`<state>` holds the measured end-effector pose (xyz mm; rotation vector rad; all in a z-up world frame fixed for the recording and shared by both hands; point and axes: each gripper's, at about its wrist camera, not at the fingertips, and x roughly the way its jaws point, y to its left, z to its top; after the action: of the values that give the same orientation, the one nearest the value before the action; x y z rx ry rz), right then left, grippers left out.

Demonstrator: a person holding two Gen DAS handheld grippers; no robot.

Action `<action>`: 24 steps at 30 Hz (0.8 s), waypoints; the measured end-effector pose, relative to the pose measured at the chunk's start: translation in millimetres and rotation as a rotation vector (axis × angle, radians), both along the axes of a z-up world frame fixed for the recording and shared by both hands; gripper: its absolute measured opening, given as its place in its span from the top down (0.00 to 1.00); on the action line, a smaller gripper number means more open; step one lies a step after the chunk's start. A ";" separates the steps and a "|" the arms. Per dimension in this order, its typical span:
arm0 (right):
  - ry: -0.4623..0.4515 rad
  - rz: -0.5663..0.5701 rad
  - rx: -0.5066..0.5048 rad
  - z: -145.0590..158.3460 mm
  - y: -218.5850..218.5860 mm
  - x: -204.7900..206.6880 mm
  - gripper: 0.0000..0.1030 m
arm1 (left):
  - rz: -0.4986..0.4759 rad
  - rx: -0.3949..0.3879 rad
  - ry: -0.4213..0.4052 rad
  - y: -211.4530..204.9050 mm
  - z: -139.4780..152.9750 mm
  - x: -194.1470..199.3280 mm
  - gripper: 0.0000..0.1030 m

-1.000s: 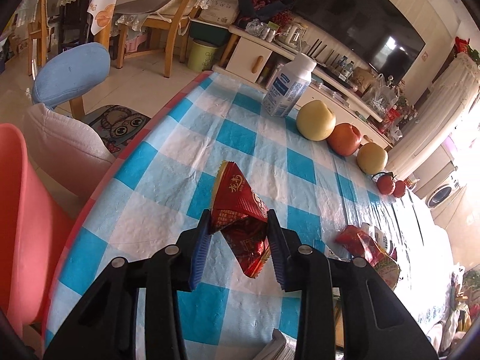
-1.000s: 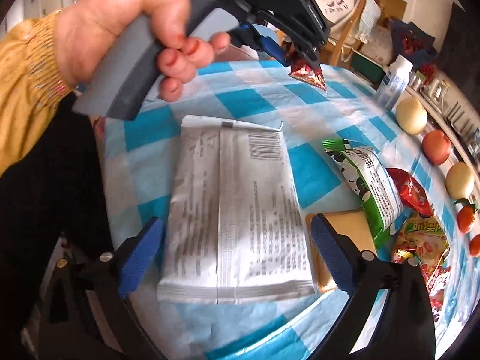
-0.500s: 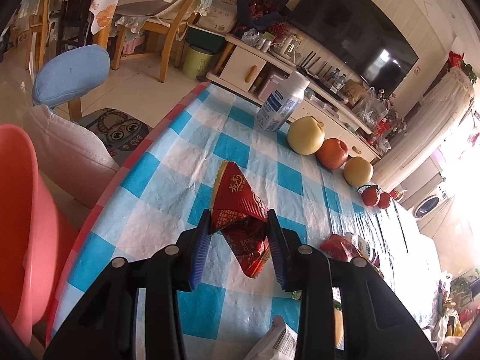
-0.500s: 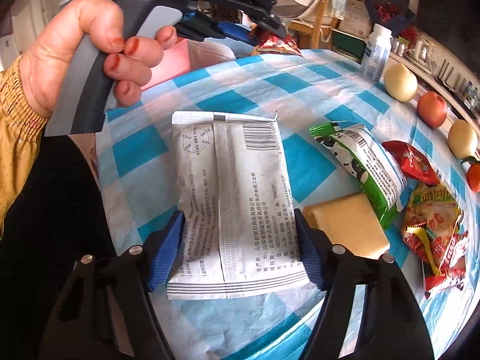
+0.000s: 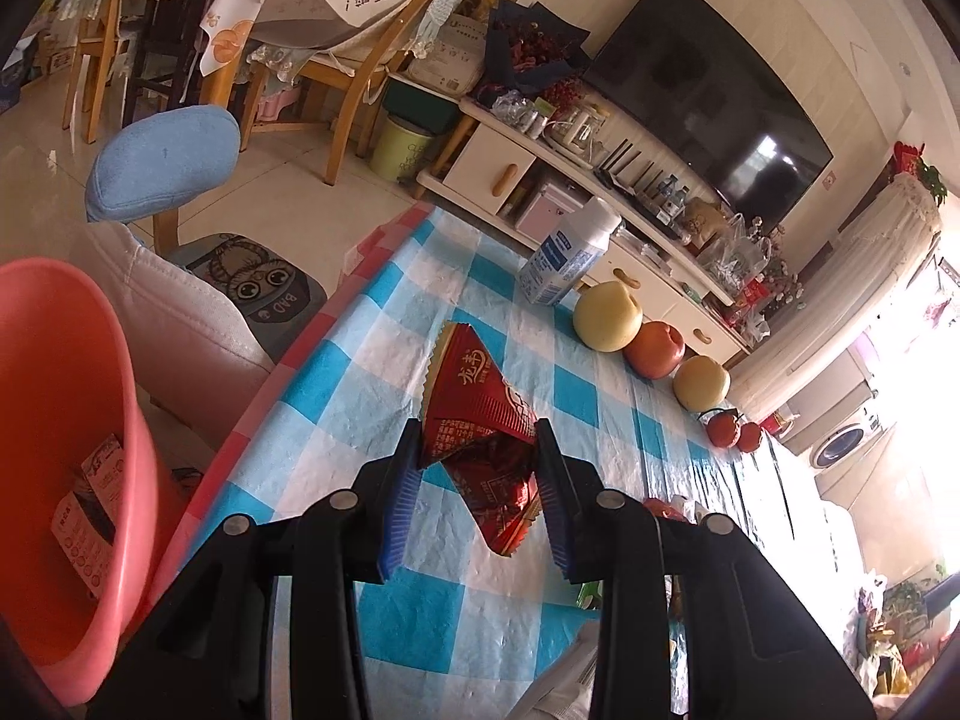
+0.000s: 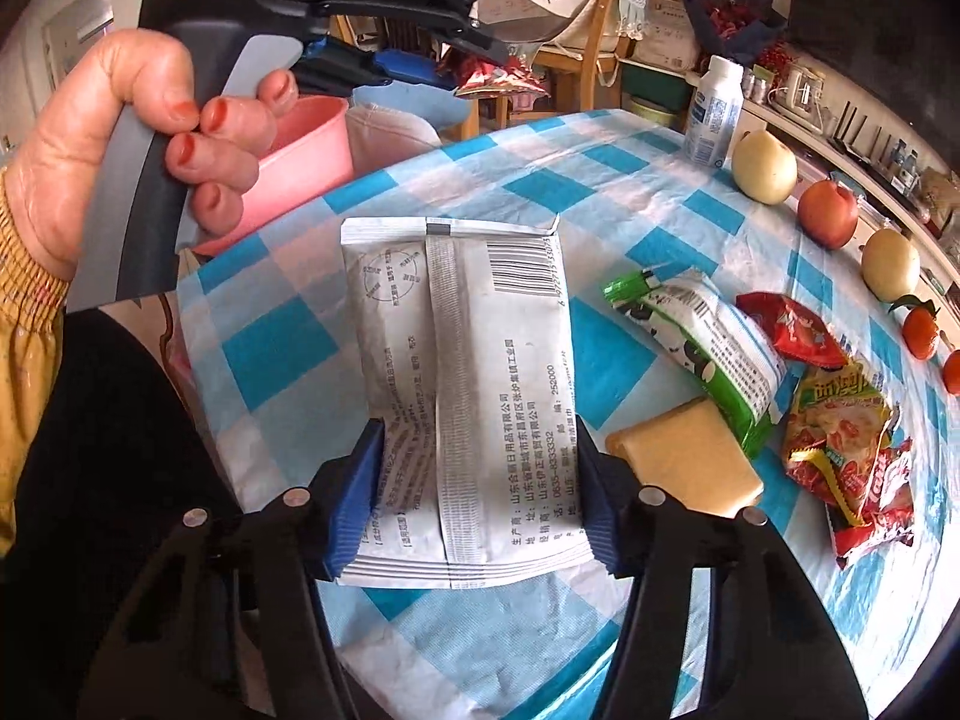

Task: Collect trash
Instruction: 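Carry both packets to the pink bucket and open both grippers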

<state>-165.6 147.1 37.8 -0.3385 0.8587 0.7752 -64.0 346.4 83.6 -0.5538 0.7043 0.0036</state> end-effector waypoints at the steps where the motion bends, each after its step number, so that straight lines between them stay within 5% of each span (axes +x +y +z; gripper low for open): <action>1: 0.002 -0.004 0.010 4.2 2.6 1.6 0.42 | 0.007 0.003 -0.004 2.8 2.4 -1.9 0.63; 8: -0.043 0.038 0.032 36.3 44.4 12.3 0.42 | 0.095 0.002 -0.040 41.3 17.9 -22.6 0.63; 16: -0.125 0.196 -0.021 66.8 136.3 20.9 0.42 | 0.312 0.047 -0.056 124.6 34.2 -67.6 0.63; 24: -0.153 0.367 -0.139 51.7 233.0 25.0 0.41 | 0.488 0.025 0.015 199.6 17.7 -102.6 0.62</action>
<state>-140.5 380.1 89.5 -0.6837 0.7160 1.0166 -166.6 546.0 101.4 -0.6907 0.5691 0.4709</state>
